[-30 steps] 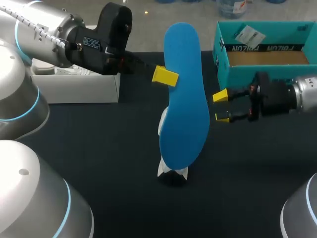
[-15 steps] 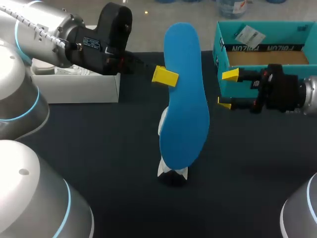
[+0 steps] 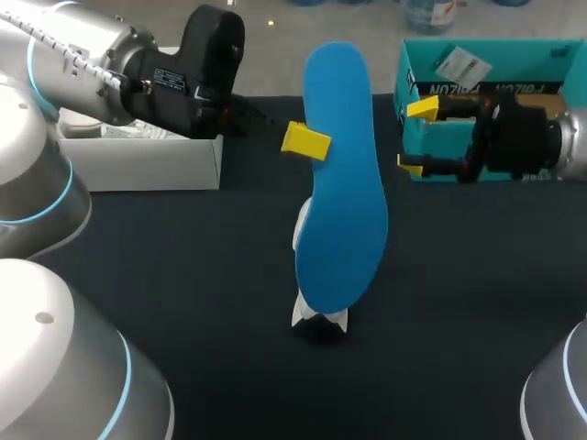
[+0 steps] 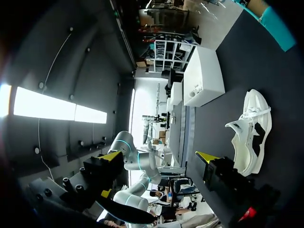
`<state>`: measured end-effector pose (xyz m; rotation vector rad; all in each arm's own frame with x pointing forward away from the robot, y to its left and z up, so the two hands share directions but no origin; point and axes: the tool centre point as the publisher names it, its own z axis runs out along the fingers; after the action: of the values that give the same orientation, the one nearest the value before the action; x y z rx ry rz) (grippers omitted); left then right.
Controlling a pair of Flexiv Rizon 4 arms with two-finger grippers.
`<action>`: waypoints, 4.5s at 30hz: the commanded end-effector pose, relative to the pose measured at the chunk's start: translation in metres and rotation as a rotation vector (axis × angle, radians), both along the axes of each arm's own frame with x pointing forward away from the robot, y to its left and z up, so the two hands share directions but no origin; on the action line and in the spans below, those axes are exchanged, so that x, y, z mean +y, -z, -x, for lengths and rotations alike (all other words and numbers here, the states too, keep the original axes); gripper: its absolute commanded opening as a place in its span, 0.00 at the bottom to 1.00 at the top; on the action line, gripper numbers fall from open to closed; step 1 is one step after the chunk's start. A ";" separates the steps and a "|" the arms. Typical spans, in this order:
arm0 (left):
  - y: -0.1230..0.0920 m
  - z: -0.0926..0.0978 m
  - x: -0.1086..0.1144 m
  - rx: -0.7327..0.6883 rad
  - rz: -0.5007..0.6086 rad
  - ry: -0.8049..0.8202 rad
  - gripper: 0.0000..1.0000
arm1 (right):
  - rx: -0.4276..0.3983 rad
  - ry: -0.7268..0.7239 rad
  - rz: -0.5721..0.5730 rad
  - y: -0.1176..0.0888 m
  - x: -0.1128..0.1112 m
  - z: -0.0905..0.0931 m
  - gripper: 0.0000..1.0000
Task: Take the shoe out of the shoebox, open the shoe tongue, remove and reinsert the insole, then place the shoe into the shoebox
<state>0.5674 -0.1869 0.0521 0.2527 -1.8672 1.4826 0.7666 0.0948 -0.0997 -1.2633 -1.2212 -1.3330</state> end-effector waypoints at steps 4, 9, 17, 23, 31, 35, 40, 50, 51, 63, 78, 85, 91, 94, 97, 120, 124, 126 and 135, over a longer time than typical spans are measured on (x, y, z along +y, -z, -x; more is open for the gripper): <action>0.000 -0.001 -0.002 0.000 0.000 0.003 0.00 | 0.001 -0.032 0.003 0.001 0.004 -0.007 1.00; 0.000 -0.001 -0.002 0.000 0.000 0.003 0.00 | 0.001 -0.032 0.003 0.001 0.004 -0.007 1.00; 0.003 -0.049 -0.022 -0.595 0.216 -0.111 0.00 | 0.001 -0.032 0.003 0.001 0.004 -0.007 1.00; 0.002 -0.059 -0.026 -0.974 0.309 -0.066 0.00 | 0.001 -0.032 0.003 0.001 0.004 -0.007 1.00; 0.005 -0.059 -0.025 -1.004 0.280 -0.035 0.00 | 0.001 -0.032 0.003 0.001 0.004 -0.007 1.00; 0.005 -0.059 -0.025 -1.004 0.280 -0.035 0.00 | 0.001 -0.032 0.003 0.001 0.004 -0.007 1.00; 0.011 -0.063 -0.023 -1.102 0.299 -0.024 0.00 | 0.001 -0.032 0.003 0.001 0.004 -0.007 1.00; 0.053 -0.094 -0.011 -1.660 0.411 0.115 0.00 | 0.001 -0.032 0.003 0.001 0.004 -0.007 1.00; 0.056 -0.098 -0.010 -1.732 0.441 0.155 0.00 | 0.001 -0.032 0.003 0.001 0.004 -0.007 1.00; 0.061 -0.104 -0.008 -1.800 0.435 0.212 0.00 | 0.001 -0.032 0.003 0.001 0.004 -0.007 1.00; 0.105 -0.104 -0.007 -1.963 0.324 0.197 0.00 | 0.001 -0.032 0.003 0.001 0.004 -0.007 1.00; 0.131 -0.124 -0.012 -2.243 0.262 0.179 0.00 | 0.001 -0.032 0.003 0.001 0.004 -0.007 1.00; 0.145 -0.141 -0.025 -2.307 0.170 0.145 0.00 | 0.001 -0.032 0.003 0.001 0.004 -0.007 1.00; 0.150 -0.147 -0.036 -2.289 0.142 0.116 0.00 | 0.001 -0.032 0.003 0.001 0.004 -0.007 1.00; 0.153 -0.151 -0.048 -2.241 0.099 0.069 0.00 | 0.000 -0.025 -0.004 0.004 0.005 -0.010 1.00; 0.160 -0.169 -0.070 -2.297 0.004 -0.019 0.00 | 0.013 -0.087 -0.036 0.006 0.024 -0.031 0.39; 0.159 -0.171 -0.072 -2.300 0.009 -0.019 0.00 | 0.022 -0.082 -0.041 0.009 0.024 -0.029 0.27; 0.159 -0.172 -0.072 -2.302 0.008 -0.022 0.00 | 0.025 -0.080 -0.043 0.009 0.024 -0.029 0.23; 0.161 -0.175 -0.067 -2.295 0.004 -0.010 0.00 | 0.025 -0.075 -0.037 0.009 0.025 -0.030 0.00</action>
<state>0.7410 -0.2567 -0.1086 -2.3731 -3.0928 1.6278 0.7961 0.1182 -0.1097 -1.1912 -1.2057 -1.2798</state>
